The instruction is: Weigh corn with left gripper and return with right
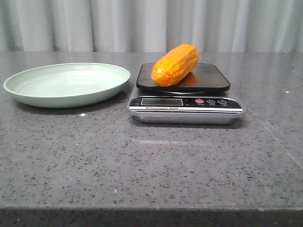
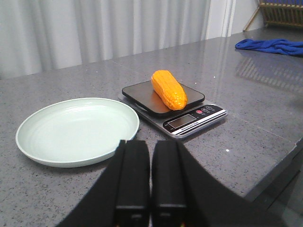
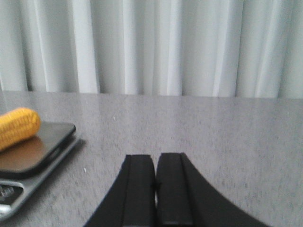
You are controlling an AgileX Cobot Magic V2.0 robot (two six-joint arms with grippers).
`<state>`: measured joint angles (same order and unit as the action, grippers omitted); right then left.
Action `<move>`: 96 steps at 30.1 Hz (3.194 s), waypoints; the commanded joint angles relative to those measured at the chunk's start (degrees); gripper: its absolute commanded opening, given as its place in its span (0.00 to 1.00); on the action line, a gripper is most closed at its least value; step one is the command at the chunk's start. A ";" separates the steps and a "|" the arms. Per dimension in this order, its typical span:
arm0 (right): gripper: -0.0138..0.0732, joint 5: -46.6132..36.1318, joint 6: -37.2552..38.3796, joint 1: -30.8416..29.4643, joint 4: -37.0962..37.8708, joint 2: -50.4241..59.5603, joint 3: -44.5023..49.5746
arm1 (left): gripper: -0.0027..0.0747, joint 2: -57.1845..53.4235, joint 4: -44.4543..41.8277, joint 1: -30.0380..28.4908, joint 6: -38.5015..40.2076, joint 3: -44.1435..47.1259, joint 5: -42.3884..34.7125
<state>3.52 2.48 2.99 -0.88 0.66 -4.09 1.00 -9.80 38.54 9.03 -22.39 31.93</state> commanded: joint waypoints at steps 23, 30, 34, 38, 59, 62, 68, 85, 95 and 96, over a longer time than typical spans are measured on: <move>0.40 22.88 -0.12 0.28 -8.51 -25.95 -25.96 | 0.20 0.88 0.28 0.22 -0.11 -1.05 -4.94; 0.72 28.73 -0.12 5.86 -10.97 -34.19 -32.70 | 0.20 0.88 0.28 0.22 -0.11 -1.05 -4.94; 0.77 30.67 -0.17 10.12 -13.33 -40.44 -37.65 | 0.20 0.88 0.28 0.22 -0.11 -1.05 -4.94; 0.77 32.43 -0.17 15.46 -13.51 -47.96 -43.79 | 0.20 0.88 0.28 0.22 -0.11 -1.05 -4.94; 0.77 56.48 37.78 32.56 10.69 -90.91 -90.19 | 0.20 0.88 0.28 0.22 -0.11 -1.05 -4.94; 0.77 59.57 41.32 32.91 10.69 -95.71 -95.39 | 0.20 0.88 0.28 0.22 -0.11 -1.05 -4.94; 0.77 65.97 45.19 32.78 10.92 -101.99 -99.80 | 0.20 0.88 0.28 0.22 -0.11 -1.05 -4.94; 0.32 64.85 43.74 33.36 9.46 -107.47 -101.26 | 0.20 0.88 0.28 0.22 -0.11 -1.05 -4.94; 0.32 58.81 37.35 38.11 6.31 -109.53 -110.98 | 0.20 0.88 0.28 0.22 -0.11 -1.05 -4.94; 0.32 58.81 36.96 38.55 6.31 -110.21 -111.96 | 0.20 0.88 0.28 0.22 -0.11 -1.05 -4.94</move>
<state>64.95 40.97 40.52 5.21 -111.07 -112.07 1.00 -9.67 38.54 8.82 -21.94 31.51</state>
